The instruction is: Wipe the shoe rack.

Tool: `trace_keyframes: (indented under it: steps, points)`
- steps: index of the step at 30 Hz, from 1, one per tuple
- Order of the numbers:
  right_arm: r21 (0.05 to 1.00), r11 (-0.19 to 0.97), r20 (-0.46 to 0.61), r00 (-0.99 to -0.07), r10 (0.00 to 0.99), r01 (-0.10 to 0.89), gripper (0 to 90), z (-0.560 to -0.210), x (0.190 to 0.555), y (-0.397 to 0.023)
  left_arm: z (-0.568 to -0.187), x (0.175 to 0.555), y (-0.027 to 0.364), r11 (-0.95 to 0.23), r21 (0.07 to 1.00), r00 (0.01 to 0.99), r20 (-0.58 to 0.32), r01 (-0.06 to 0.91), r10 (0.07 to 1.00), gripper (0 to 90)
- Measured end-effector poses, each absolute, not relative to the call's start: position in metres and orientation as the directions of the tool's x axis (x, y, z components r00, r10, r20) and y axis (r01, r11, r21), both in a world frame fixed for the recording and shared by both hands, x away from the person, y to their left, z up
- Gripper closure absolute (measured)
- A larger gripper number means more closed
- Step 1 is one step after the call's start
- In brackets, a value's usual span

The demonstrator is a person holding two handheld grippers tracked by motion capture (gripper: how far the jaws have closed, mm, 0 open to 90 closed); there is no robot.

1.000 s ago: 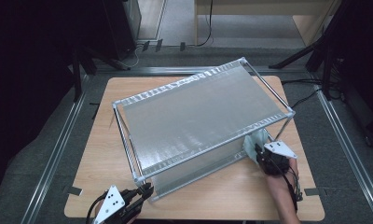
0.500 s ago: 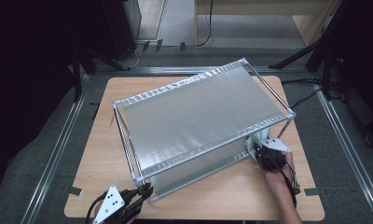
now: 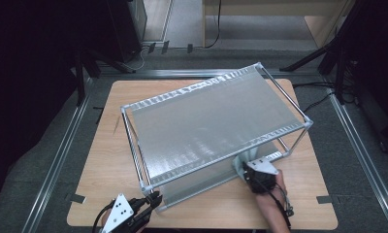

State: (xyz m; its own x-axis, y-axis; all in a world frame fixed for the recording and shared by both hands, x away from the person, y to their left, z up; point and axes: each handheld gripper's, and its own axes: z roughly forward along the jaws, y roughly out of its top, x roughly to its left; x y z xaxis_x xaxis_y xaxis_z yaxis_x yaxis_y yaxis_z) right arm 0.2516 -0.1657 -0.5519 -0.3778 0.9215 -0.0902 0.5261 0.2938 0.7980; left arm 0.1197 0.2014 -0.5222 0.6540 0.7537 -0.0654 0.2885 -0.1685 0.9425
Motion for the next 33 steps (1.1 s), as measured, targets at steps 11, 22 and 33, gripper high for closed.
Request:
trace_keyframes:
  steps: [11,22,33]
  points:
    - [0.796,0.418,-0.043,-0.648,0.761,0.438,80.0,-0.555,0.197,-0.055,-0.523,0.12,0.195,-0.162,0.942,0.656,-0.074,0.293,0.751,79.2]
    - [0.793,0.457,-0.063,-0.692,0.719,0.403,79.7,-0.555,0.196,-0.047,-0.522,0.12,0.197,-0.18,0.94,0.666,-0.063,0.289,0.743,79.5]
    - [0.784,0.312,-0.066,-0.428,0.901,0.536,80.5,-0.55,0.26,-0.162,-0.52,0.119,0.198,-0.197,0.939,0.67,-0.046,0.283,0.741,79.8]
